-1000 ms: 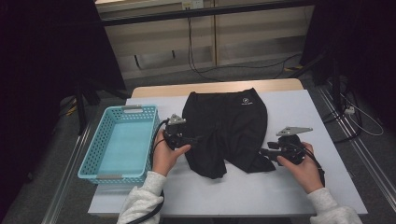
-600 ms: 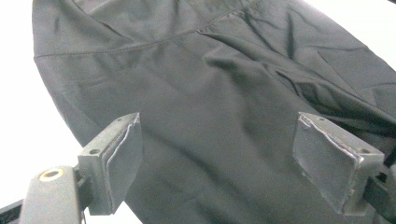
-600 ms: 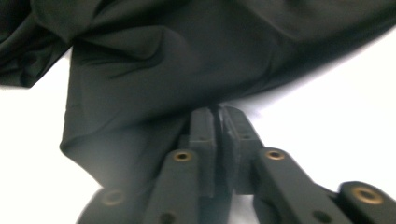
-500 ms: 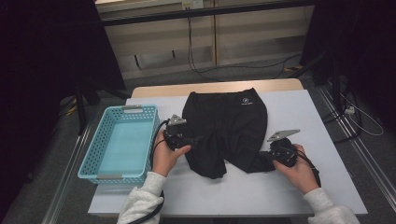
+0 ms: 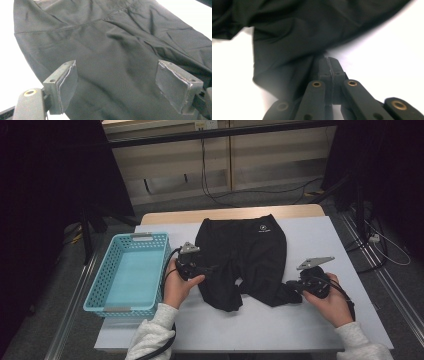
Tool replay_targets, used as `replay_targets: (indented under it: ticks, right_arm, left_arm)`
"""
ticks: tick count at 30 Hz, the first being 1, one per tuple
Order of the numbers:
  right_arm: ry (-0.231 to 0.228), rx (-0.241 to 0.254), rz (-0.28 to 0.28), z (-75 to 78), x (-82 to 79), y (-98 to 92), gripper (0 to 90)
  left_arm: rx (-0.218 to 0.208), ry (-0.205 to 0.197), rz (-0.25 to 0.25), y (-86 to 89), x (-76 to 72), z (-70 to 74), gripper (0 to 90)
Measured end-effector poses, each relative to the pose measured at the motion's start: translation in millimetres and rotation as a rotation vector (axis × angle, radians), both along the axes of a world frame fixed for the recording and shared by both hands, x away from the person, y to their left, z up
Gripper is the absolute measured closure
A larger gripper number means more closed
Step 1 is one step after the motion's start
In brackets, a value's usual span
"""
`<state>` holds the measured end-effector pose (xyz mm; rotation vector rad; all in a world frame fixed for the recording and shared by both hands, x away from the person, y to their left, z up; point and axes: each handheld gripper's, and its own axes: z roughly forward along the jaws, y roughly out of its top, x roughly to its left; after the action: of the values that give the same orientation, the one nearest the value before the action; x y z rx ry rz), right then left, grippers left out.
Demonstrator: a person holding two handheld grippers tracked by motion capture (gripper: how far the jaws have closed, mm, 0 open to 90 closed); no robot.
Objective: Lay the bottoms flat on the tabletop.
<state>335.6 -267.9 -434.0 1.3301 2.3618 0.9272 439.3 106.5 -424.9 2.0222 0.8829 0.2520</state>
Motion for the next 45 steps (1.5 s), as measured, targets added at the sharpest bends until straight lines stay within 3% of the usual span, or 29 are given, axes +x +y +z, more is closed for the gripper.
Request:
replay_targets:
  ticks: [5, 7, 12, 18, 20, 22, 24, 27, 33, 37, 45]
  right_arm:
    - [-0.006, 0.004, -0.034, 0.2, -2.7, -14.7, 89.2]
    - [-0.024, 0.026, -0.037, -1.3, -3.3, -15.1, 82.8]
    - [-0.063, 0.074, 0.040, 4.1, -4.3, 7.2, 72.8]
    - [-0.023, 0.012, 0.147, -7.4, -3.1, 39.6, 67.1]
    - [0.002, -0.007, 0.180, -12.6, -2.4, 44.3, 68.6]
    - [-0.019, -0.037, 0.185, -13.2, -2.5, 47.1, 79.6]
    - [-0.008, -0.042, 0.204, -11.4, -0.5, 48.0, 90.0]
    - [0.013, -0.036, 0.217, -9.7, 3.4, 48.1, 90.0]
    - [-0.031, 0.040, 0.147, 8.0, 15.6, 32.2, 90.0]
    - [-0.082, 0.089, 0.058, 15.2, 30.1, 14.0, 90.0]
    - [-0.081, 0.108, -0.096, 4.2, 61.1, -20.2, 90.0]
  left_arm:
    - [0.004, -0.003, -0.009, 0.0, -0.3, 1.0, 18.9]
    - [0.004, 0.000, -0.008, 0.1, -0.2, 0.5, 18.9]
    - [0.006, 0.000, -0.008, 0.0, -0.6, 0.3, 18.9]
    - [0.000, 0.001, -0.001, 1.7, -2.5, -0.1, 19.0]
    - [0.008, 0.000, -0.004, 3.0, -2.4, -0.1, 18.9]
    - [0.012, -0.001, -0.004, 3.8, -2.4, -0.3, 18.9]
    - [0.011, 0.001, -0.002, 3.8, -2.5, -0.8, 18.9]
    - [0.011, 0.000, 0.001, 4.0, -2.3, -0.7, 18.9]
    - [0.003, -0.001, 0.004, 2.8, -3.6, 0.2, 19.6]
    - [0.015, -0.003, 0.003, 3.2, -3.2, -1.0, 19.6]
    - [0.021, -0.002, -0.007, 2.3, -3.1, -1.4, 19.7]
